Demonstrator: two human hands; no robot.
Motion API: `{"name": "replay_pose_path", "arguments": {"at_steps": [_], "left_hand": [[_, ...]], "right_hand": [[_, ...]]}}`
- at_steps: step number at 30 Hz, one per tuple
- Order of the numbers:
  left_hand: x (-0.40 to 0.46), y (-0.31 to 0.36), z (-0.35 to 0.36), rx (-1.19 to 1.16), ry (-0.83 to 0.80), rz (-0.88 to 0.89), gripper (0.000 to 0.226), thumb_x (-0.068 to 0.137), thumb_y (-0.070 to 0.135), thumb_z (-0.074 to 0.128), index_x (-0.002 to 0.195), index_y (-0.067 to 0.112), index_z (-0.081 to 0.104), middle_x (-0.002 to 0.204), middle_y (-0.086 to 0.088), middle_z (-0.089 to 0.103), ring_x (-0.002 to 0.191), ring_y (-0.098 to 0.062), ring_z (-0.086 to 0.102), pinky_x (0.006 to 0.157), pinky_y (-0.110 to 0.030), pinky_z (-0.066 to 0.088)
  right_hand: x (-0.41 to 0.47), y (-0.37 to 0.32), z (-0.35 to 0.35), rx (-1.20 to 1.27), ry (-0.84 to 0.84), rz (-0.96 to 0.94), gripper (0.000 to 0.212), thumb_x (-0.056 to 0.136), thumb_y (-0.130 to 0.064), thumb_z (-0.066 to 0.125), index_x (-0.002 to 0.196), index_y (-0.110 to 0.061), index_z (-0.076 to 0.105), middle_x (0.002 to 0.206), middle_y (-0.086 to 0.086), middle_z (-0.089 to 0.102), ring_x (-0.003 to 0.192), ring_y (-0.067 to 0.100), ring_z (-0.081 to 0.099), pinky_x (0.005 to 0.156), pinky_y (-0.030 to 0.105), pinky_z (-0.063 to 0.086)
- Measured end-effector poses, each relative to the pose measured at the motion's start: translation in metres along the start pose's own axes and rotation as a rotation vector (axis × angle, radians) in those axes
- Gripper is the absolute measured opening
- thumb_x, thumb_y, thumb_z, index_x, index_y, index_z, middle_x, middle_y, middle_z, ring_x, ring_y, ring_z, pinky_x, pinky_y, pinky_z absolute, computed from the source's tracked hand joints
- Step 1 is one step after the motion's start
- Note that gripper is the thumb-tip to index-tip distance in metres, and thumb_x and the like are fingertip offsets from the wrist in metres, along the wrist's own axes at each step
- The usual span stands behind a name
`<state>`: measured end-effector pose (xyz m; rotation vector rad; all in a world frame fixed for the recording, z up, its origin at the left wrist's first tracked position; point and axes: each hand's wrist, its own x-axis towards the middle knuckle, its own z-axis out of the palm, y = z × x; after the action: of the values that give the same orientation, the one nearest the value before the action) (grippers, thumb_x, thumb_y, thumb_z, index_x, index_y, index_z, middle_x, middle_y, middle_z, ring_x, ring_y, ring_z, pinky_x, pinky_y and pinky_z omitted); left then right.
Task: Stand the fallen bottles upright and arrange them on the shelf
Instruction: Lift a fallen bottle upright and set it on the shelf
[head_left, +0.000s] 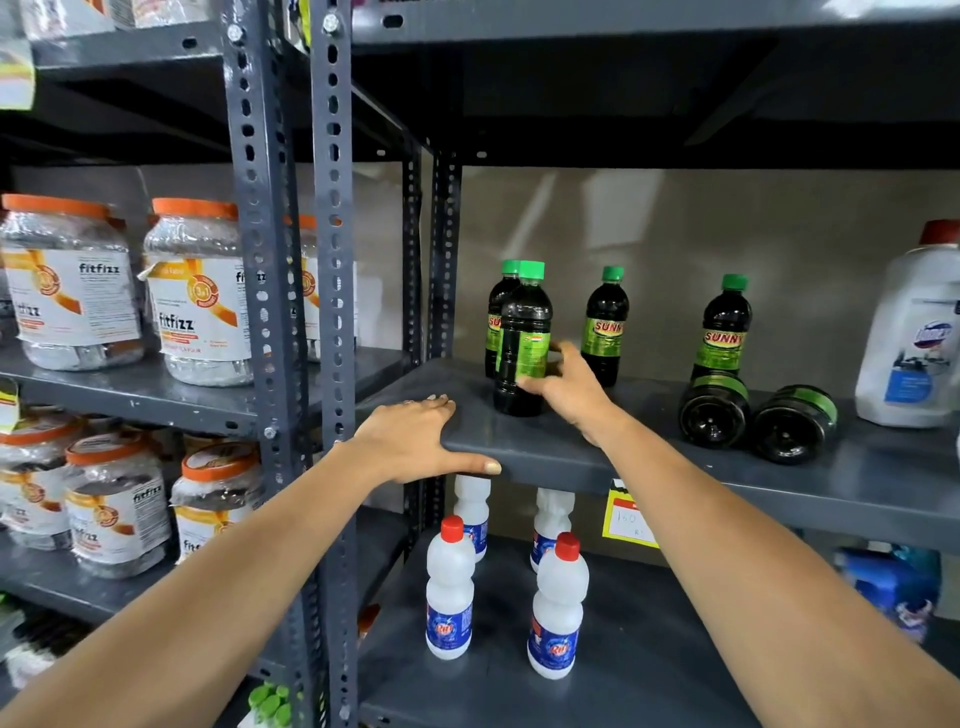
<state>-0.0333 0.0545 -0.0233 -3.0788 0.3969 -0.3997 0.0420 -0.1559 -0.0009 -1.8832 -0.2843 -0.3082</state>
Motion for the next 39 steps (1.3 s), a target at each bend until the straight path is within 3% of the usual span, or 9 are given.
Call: {"name": "replay_pose_path", "arguments": {"at_steps": [2,7,11,16,22,27,32,36,39], "left_hand": [[-0.001,0.000,0.002,0.002,0.035,-0.005,0.136,0.044,0.103,0.018,0.150,0.017,0.026,0.157,0.000,0.027,0.140,-0.021,0.030,0.110,-0.041,0.032],[-0.004,0.001,0.007,0.034,0.158,-0.009,0.126,0.050,0.099,0.023,0.147,0.019,0.034,0.153,0.003,0.034,0.137,-0.016,0.036,0.103,-0.038,0.036],[-0.003,0.001,0.009,0.040,0.215,-0.013,0.128,0.046,0.101,0.018,0.144,0.020,0.040,0.150,0.004,0.040,0.133,-0.015,0.041,0.099,-0.036,0.041],[-0.006,0.002,0.021,0.017,0.381,-0.027,0.124,0.048,0.101,0.016,0.136,0.021,0.051,0.142,0.004,0.051,0.125,-0.014,0.051,0.085,-0.032,0.047],[-0.006,0.001,0.033,-0.055,0.509,0.002,0.116,0.057,0.099,0.013,0.120,0.018,0.067,0.126,-0.001,0.065,0.115,-0.016,0.060,0.086,-0.032,0.049],[-0.009,0.002,0.037,-0.069,0.555,0.017,0.105,0.064,0.095,0.023,0.107,0.012,0.073,0.111,-0.005,0.071,0.103,-0.022,0.067,0.084,-0.035,0.051],[-0.010,0.002,0.041,-0.089,0.567,-0.014,0.100,0.063,0.095,0.028,0.104,0.015,0.072,0.106,0.000,0.073,0.098,-0.021,0.067,0.084,-0.034,0.048],[-0.009,0.002,0.042,-0.124,0.597,-0.002,0.096,0.063,0.095,0.031,0.099,0.016,0.073,0.098,0.001,0.074,0.092,-0.020,0.068,0.079,-0.034,0.048],[-0.009,0.002,0.042,-0.123,0.618,-0.003,0.095,0.064,0.094,0.032,0.097,0.015,0.073,0.097,0.001,0.074,0.090,-0.020,0.068,0.078,-0.033,0.048]], "right_hand": [[-0.002,0.003,0.001,-0.086,0.015,-0.008,0.080,0.076,-0.017,0.080,0.141,-0.015,0.035,0.120,0.006,0.059,0.108,0.020,0.058,0.098,0.034,0.045],[0.000,0.003,0.005,-0.061,-0.074,-0.014,0.087,0.079,-0.002,0.074,0.148,-0.016,0.024,0.133,0.004,0.053,0.125,0.022,0.053,0.109,0.037,0.039],[-0.001,-0.004,0.005,-0.046,-0.054,0.041,0.099,0.073,-0.008,0.081,0.151,-0.016,0.020,0.131,0.007,0.055,0.118,0.020,0.054,0.104,0.034,0.041],[0.000,-0.016,0.016,0.077,-0.054,0.069,0.083,0.075,0.011,0.070,0.144,-0.011,0.030,0.114,-0.001,0.053,0.120,0.022,0.052,0.092,0.027,0.037],[0.003,-0.002,0.022,-0.058,0.040,-0.011,0.098,0.061,-0.021,0.091,0.141,-0.017,0.034,0.119,-0.005,0.053,0.113,0.016,0.054,0.102,0.033,0.042],[0.003,-0.001,0.023,0.022,-0.040,0.007,0.084,0.070,-0.002,0.078,0.141,-0.016,0.034,0.119,0.003,0.059,0.116,0.022,0.055,0.092,0.028,0.039],[0.001,-0.001,0.022,-0.077,0.041,-0.021,0.093,0.063,-0.023,0.089,0.138,-0.016,0.035,0.116,-0.006,0.054,0.109,0.013,0.053,0.096,0.029,0.042],[0.002,-0.001,0.023,-0.020,0.009,0.014,0.074,0.071,-0.007,0.077,0.133,-0.016,0.039,0.113,0.001,0.061,0.115,0.023,0.058,0.089,0.028,0.041],[-0.001,-0.001,0.020,-0.080,0.054,-0.011,0.077,0.070,-0.014,0.083,0.135,-0.016,0.041,0.112,-0.004,0.057,0.108,0.017,0.056,0.089,0.027,0.041]]}}
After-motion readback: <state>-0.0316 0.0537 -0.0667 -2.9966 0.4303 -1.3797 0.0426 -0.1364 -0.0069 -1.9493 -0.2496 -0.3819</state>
